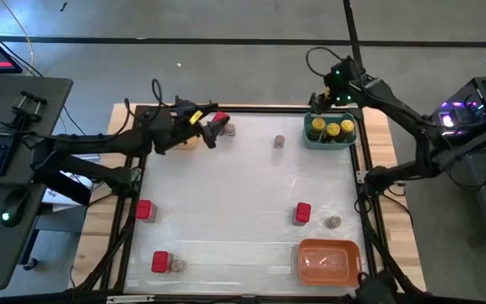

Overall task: Sort spices by type
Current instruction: Put the yellow seasoning bottle into the green bin

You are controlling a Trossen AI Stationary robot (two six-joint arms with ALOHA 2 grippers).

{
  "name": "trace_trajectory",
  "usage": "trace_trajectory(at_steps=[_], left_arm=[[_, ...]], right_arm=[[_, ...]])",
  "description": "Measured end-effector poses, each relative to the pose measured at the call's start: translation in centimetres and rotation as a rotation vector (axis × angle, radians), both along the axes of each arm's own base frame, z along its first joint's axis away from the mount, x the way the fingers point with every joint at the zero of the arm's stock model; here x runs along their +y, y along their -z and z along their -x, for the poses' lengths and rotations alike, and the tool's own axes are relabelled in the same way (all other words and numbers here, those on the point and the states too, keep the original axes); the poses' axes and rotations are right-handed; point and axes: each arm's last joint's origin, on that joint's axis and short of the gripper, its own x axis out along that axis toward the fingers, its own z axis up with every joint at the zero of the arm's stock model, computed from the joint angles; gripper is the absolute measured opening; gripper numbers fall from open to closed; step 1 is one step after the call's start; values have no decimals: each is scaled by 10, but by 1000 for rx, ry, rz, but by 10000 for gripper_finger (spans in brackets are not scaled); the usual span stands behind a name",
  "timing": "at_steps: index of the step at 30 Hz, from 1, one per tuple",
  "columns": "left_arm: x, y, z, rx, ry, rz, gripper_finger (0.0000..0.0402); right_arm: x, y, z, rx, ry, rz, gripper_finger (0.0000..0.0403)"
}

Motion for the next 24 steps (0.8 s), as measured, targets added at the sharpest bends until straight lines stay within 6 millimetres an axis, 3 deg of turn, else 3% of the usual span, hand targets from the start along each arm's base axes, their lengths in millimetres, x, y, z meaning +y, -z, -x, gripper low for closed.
trace_trajectory(at_steps=[7,24], left_arm=[[8,10,0,99,3,3,328],[19,19,4,198,27,25,328]], right_arm=[[-13,22,-5,46,22,-99,219],[-12,30,-8,17,2,-188,219]])
